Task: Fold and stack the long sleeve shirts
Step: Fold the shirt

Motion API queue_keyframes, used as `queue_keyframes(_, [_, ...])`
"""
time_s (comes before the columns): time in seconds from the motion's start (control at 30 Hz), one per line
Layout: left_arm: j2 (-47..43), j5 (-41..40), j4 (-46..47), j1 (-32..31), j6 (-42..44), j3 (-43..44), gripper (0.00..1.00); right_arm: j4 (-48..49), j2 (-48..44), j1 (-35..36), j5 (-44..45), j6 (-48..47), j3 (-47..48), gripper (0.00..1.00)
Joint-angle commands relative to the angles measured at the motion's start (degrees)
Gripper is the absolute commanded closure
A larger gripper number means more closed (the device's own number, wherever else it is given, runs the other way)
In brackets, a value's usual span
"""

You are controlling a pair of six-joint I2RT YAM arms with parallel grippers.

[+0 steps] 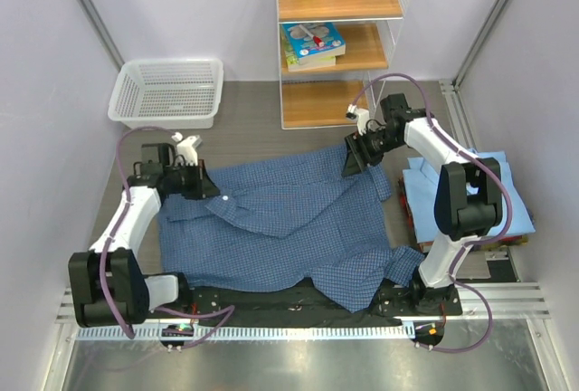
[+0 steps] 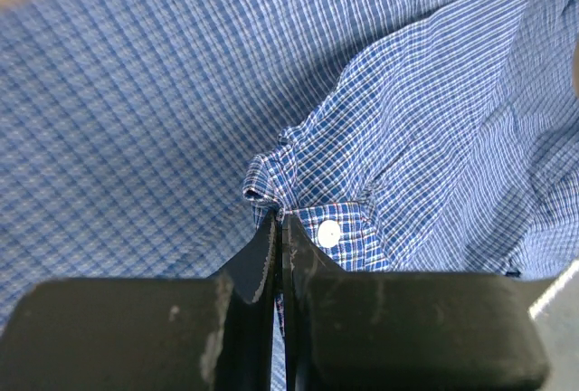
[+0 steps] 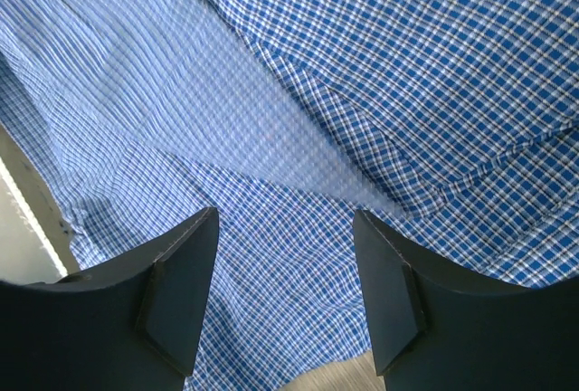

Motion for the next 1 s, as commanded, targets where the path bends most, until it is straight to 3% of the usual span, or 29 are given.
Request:
queue_keyframes(0.0, [-4.16, 7.88, 4.42, 4.78, 5.75, -0.89, 1.00, -1.42, -0.11, 0.67, 2.25, -1.72, 2.40, 0.34])
queue_keyframes(0.07, [-6.26, 10.79, 6.53, 6.54, 7.68, -2.82, 1.00, -1.42, 0.33, 0.68, 2.69, -1.72, 2.67, 0.34])
queue_keyframes(0.23, [-6.63, 5.53, 6.54, 6.63, 13.39, -4.32, 0.99, -1.34, 0.86, 0.76, 3.66, -1.72, 3.19, 0.35])
queue_keyframes(0.4, [-4.69, -4.31, 9.08, 8.73, 19.64, -5.55, 0.83, -1.42, 1.21, 0.94, 4.53, -1.90, 3.46, 0.37])
queue_keyframes(0.47, [-4.43, -6.60, 9.71, 10.58, 22.08, -5.47, 0.65, -1.51, 1.21, 1.37, 5.76, -2.60, 3.46, 0.39])
queue_keyframes(0.57, [-4.16, -8.28, -1.60, 10.77, 27.88, 0.14, 0.20, -1.69, 0.42, 2.51, 8.30, -3.74, 3.11, 0.41])
queue_keyframes(0.6, [-4.42, -7.67, -5.20, 10.77, 31.12, 1.20, 0.16, -1.69, -0.01, 2.96, 9.01, -4.01, 2.93, 0.42])
queue_keyframes(0.67, [-5.92, -6.25, -12.95, 10.16, 34.40, 2.18, 0.16, -1.60, -0.63, 4.10, 11.81, -5.14, 1.88, 0.44])
queue_keyframes(0.8, [-3.82, -14.85, -16.22, 5.15, 34.50, -0.54, 0.19, 1.29, -0.55, 7.35, 16.74, -5.42, -1.80, 0.44])
queue_keyframes(0.97, [11.63, -22.76, -15.87, 4.79, 33.18, 2.86, 0.28, 4.37, 3.66, 8.32, 19.56, -2.61, -3.39, 0.46])
